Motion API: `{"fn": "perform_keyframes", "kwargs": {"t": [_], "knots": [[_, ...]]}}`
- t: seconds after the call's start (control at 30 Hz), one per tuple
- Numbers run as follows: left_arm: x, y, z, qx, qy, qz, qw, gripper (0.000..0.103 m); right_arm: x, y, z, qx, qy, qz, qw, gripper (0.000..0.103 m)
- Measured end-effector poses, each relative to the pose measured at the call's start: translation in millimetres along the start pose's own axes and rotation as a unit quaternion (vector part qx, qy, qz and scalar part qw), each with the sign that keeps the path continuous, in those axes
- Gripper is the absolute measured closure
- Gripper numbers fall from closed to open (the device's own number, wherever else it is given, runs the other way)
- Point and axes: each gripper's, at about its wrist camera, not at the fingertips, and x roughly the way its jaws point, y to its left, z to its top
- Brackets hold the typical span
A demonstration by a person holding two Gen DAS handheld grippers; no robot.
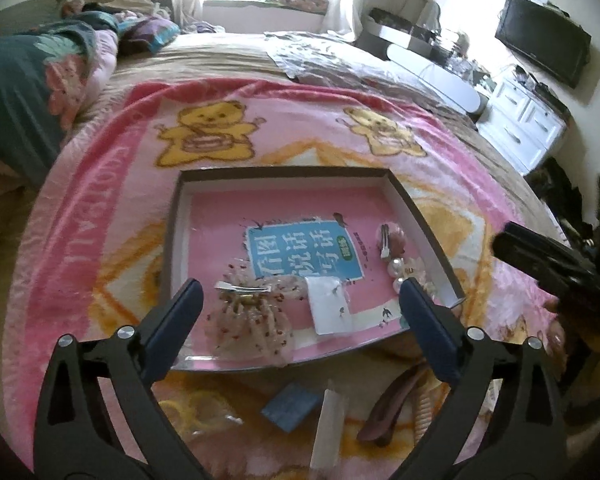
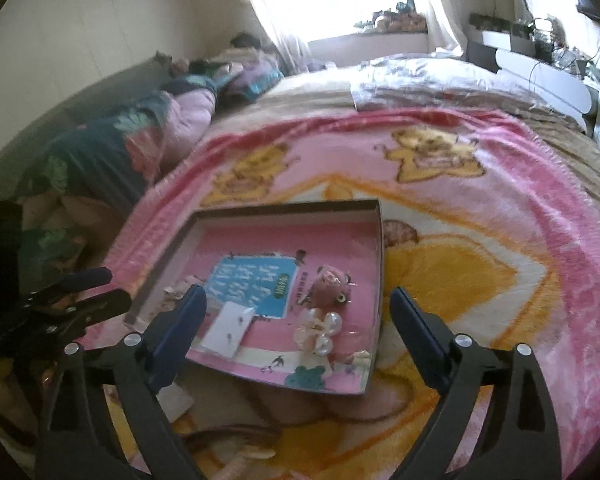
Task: Organize jewelry
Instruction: 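Withdraw both open tools from the box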
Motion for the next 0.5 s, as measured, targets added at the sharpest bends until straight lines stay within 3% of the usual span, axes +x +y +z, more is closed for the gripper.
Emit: {"fn": "perform_keyframes", "kwargs": {"t": [0.5], "knots": [[-51.6, 11.8, -1.1, -0.021, -0.037, 0.007, 0.9991, 0.009, -64.8, 13.5, -14.6, -0.009, -0.048, -0.02, 0.999, 0.007]]}}
